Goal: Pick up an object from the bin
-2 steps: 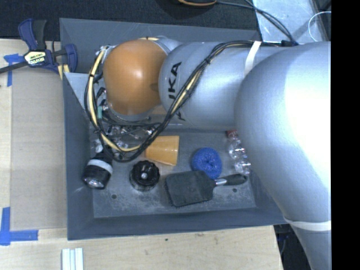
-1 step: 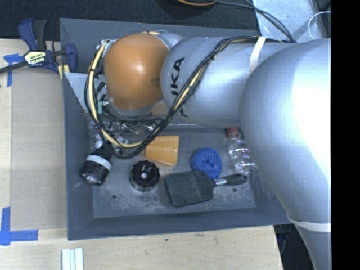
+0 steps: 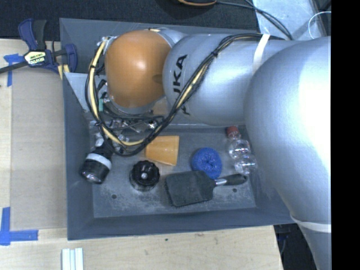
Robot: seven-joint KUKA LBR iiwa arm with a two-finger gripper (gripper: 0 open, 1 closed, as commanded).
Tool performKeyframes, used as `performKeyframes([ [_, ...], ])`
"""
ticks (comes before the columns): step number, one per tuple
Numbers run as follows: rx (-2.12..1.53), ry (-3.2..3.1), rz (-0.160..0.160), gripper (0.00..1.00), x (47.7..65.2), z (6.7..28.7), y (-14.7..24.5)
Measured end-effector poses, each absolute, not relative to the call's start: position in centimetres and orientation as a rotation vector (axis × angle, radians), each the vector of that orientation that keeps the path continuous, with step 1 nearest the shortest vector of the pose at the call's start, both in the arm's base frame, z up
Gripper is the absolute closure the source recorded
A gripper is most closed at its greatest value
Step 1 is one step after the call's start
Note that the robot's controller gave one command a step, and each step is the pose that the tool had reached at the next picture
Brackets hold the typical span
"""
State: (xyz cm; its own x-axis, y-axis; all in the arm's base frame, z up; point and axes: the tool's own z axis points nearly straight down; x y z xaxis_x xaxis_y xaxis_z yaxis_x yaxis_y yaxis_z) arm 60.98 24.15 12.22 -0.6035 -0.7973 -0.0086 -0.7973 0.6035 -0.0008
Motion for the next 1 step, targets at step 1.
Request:
performKeyframes([
  [1,-1.392,2.802,0.004,1.0,61.08,13.23,24.18],
])
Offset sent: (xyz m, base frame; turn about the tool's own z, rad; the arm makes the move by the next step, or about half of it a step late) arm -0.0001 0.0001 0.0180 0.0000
